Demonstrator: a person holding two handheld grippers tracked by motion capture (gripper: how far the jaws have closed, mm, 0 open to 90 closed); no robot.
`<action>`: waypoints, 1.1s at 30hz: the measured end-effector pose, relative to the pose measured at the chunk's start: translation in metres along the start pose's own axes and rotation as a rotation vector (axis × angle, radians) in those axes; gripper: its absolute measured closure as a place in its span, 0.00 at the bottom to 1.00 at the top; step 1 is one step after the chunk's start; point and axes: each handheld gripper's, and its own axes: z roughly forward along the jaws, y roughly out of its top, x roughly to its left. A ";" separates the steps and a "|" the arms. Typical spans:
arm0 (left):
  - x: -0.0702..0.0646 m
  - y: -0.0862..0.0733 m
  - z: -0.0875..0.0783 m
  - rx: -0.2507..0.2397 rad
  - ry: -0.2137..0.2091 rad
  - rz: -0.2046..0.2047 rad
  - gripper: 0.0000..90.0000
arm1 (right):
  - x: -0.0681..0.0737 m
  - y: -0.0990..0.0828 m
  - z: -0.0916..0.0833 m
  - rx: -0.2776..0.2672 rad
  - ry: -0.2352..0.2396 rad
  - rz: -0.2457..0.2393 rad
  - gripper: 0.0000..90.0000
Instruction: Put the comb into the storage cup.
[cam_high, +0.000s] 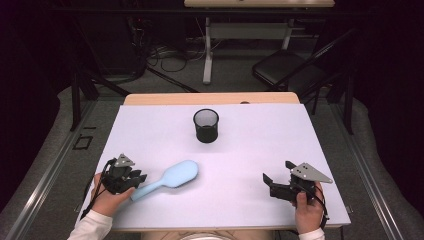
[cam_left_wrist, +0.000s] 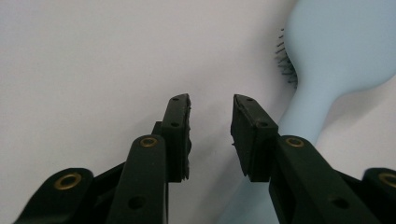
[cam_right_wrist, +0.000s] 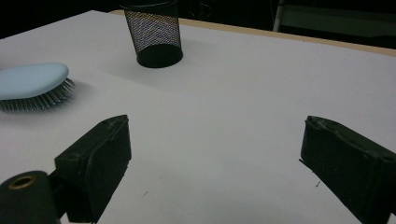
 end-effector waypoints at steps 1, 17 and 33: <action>0.000 0.000 0.000 -0.005 0.001 0.000 0.72 | 0.000 0.000 0.000 0.000 0.000 0.000 0.09; 0.003 0.002 -0.009 -0.067 -0.021 -0.033 0.53 | 0.000 0.000 0.000 0.001 0.000 -0.002 0.09; 0.009 0.004 -0.018 -0.123 -0.051 -0.049 0.46 | 0.000 0.000 0.000 0.000 0.000 -0.006 0.09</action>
